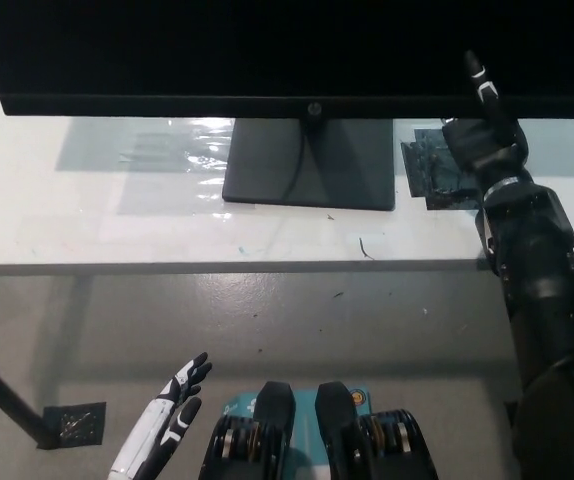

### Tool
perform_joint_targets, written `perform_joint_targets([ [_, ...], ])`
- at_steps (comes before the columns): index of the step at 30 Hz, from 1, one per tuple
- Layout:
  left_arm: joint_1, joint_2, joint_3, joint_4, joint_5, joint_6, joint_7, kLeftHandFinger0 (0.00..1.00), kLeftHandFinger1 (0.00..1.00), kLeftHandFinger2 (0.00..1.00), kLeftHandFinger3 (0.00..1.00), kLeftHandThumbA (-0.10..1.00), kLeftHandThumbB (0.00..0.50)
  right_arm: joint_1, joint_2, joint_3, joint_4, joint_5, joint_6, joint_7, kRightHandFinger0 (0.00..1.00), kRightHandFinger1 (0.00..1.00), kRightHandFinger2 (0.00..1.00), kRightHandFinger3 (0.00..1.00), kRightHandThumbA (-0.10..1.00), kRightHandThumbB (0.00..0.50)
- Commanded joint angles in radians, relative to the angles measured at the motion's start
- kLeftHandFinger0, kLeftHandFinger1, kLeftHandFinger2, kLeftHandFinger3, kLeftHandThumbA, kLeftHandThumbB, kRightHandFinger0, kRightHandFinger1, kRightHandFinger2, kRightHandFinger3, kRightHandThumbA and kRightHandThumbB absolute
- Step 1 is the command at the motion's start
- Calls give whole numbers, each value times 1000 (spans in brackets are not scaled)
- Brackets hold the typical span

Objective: The monitor is being placed at the center of the desk and the robot uses its right hand to grab on the right side of the monitor and tilt the angle of the montior sideways.

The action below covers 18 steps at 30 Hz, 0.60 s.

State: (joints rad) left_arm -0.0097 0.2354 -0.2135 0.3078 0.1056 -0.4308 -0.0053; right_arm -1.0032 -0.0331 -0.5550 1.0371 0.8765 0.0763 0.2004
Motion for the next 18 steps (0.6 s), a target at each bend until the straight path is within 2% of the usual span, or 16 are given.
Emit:
perform_joint_targets([
  [1, -10, 15, -2, -28, 1, -39, 26, 1000, 1000, 1000, 1000, 1000, 292, -222, -43, -10, -34, -3, -40, 7, 1000, 1000, 1000, 1000, 1000, 393],
  [11, -16, 17, -2, -25, 5, -39, 30, 1000, 1000, 1000, 1000, 1000, 301, -244, -42, -6, 46, -16, -72, 36, 1000, 1000, 1000, 1000, 1000, 418],
  [18, -25, 14, 0, -24, -2, -39, 15, 1000, 1000, 1000, 1000, 1000, 297, -276, -62, -1, 133, -36, -95, 64, 1000, 1000, 1000, 1000, 1000, 456],
])
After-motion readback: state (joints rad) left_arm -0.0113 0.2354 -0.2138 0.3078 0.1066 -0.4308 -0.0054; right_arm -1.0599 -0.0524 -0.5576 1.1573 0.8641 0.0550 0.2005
